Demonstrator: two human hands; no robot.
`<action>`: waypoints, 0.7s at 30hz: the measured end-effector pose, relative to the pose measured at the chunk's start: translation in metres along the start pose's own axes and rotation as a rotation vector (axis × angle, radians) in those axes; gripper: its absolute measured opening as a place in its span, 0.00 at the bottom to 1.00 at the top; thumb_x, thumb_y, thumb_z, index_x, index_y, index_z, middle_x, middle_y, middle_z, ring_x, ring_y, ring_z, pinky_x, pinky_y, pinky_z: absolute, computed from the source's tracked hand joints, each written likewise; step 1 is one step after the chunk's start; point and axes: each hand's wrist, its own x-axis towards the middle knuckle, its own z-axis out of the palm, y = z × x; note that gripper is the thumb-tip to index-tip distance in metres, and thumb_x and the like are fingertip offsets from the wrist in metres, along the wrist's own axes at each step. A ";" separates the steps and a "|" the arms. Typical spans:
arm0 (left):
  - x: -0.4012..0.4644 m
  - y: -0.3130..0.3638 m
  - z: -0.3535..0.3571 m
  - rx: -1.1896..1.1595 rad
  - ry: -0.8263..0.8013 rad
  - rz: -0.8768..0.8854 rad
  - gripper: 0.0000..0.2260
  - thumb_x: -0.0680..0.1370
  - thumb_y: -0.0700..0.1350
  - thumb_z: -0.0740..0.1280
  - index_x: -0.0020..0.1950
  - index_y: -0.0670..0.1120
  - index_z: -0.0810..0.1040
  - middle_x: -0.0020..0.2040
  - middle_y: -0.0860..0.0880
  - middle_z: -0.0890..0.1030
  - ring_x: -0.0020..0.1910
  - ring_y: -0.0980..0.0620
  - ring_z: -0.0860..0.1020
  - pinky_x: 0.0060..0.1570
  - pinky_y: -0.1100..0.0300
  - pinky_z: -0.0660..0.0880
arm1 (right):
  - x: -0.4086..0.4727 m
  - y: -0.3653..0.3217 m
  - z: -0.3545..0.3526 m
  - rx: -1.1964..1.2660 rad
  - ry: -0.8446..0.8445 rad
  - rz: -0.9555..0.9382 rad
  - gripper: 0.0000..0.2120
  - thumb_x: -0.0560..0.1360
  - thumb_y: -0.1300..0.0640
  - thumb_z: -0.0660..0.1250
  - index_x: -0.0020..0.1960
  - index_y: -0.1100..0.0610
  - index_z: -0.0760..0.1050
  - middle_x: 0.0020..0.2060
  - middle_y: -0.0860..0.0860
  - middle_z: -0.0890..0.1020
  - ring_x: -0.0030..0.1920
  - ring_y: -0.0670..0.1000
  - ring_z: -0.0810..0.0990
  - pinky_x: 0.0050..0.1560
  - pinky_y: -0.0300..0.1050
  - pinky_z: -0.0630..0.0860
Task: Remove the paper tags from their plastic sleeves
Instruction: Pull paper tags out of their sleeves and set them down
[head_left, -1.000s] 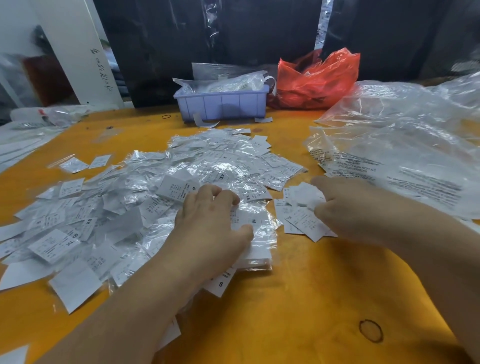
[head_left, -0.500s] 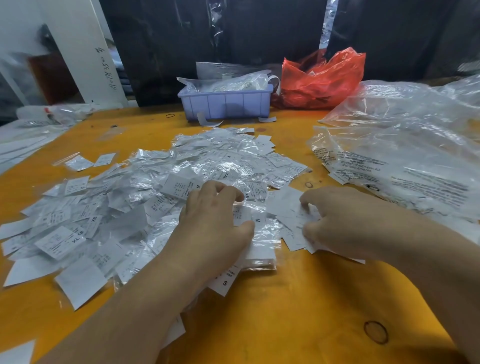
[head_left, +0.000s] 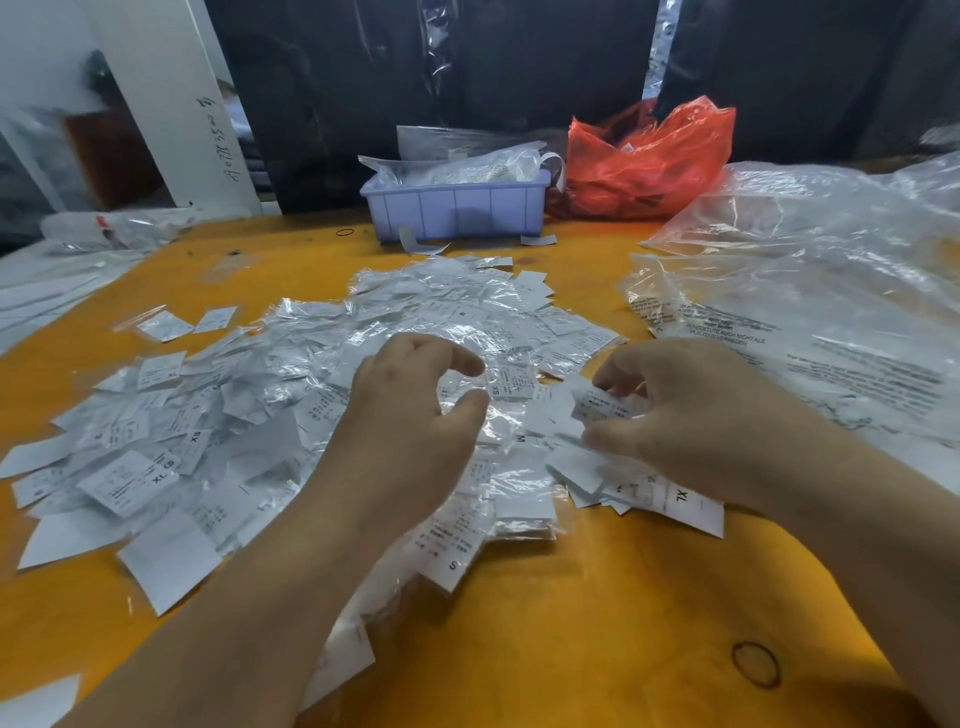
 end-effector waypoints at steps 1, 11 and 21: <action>0.000 0.000 -0.001 -0.029 0.008 -0.006 0.07 0.79 0.49 0.65 0.56 0.59 0.75 0.59 0.60 0.70 0.62 0.59 0.67 0.48 0.69 0.62 | 0.000 -0.001 0.000 0.004 0.014 -0.014 0.13 0.72 0.46 0.73 0.53 0.50 0.79 0.48 0.45 0.80 0.46 0.46 0.78 0.42 0.43 0.76; 0.009 -0.008 -0.029 -0.049 -0.088 -0.147 0.02 0.76 0.51 0.69 0.43 0.55 0.79 0.37 0.56 0.80 0.32 0.61 0.77 0.30 0.66 0.70 | -0.001 -0.007 0.008 0.130 0.079 -0.151 0.06 0.76 0.50 0.68 0.50 0.49 0.81 0.40 0.43 0.82 0.39 0.43 0.78 0.38 0.41 0.76; 0.013 -0.022 -0.071 -0.118 -0.801 -0.289 0.18 0.62 0.56 0.78 0.49 0.54 0.81 0.33 0.55 0.80 0.31 0.59 0.75 0.30 0.66 0.70 | -0.008 -0.019 0.015 0.222 0.064 -0.293 0.05 0.76 0.58 0.67 0.46 0.48 0.77 0.37 0.44 0.81 0.37 0.46 0.79 0.38 0.54 0.77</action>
